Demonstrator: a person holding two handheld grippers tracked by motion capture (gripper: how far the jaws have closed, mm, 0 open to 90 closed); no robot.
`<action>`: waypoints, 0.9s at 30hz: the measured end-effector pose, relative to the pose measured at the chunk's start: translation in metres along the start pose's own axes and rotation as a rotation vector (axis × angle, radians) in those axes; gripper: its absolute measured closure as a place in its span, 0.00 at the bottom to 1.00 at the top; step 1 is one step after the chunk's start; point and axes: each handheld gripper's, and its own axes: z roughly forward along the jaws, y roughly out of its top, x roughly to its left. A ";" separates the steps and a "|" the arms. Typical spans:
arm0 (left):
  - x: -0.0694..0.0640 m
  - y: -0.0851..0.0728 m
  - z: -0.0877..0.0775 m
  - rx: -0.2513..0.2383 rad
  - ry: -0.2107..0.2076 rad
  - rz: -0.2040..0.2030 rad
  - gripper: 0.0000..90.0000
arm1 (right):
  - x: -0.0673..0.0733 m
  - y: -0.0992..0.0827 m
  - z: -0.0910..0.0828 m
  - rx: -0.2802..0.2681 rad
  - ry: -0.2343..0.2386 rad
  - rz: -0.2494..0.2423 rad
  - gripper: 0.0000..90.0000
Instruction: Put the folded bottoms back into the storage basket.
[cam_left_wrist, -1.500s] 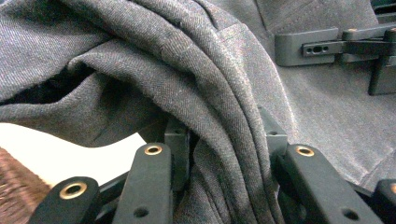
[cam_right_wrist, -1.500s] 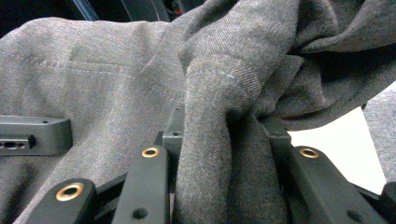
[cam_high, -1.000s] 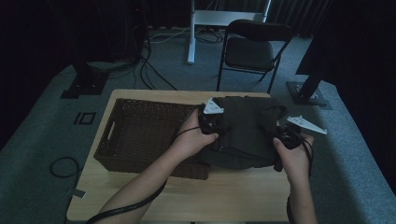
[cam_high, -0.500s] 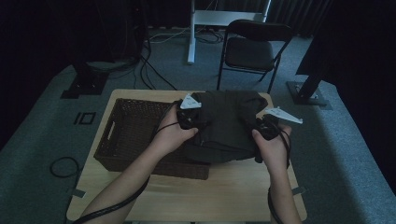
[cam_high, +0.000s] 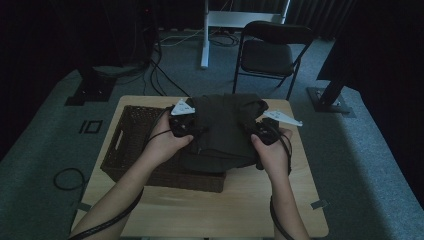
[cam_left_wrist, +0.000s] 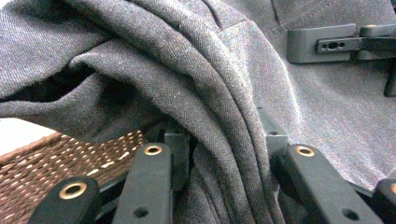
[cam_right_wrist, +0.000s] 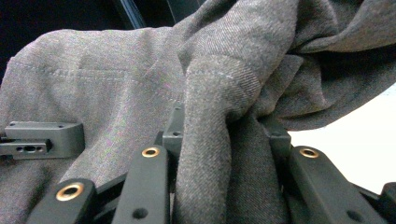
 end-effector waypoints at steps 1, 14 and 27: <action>0.003 -0.001 -0.003 -0.001 0.002 0.000 0.74 | 0.003 0.000 0.002 -0.001 0.006 0.001 0.71; 0.035 -0.018 -0.029 0.004 0.052 -0.017 0.74 | 0.036 -0.003 0.038 0.011 0.047 -0.015 0.71; 0.061 -0.038 -0.041 0.027 0.090 -0.036 0.74 | 0.060 -0.014 0.068 0.038 0.059 -0.012 0.71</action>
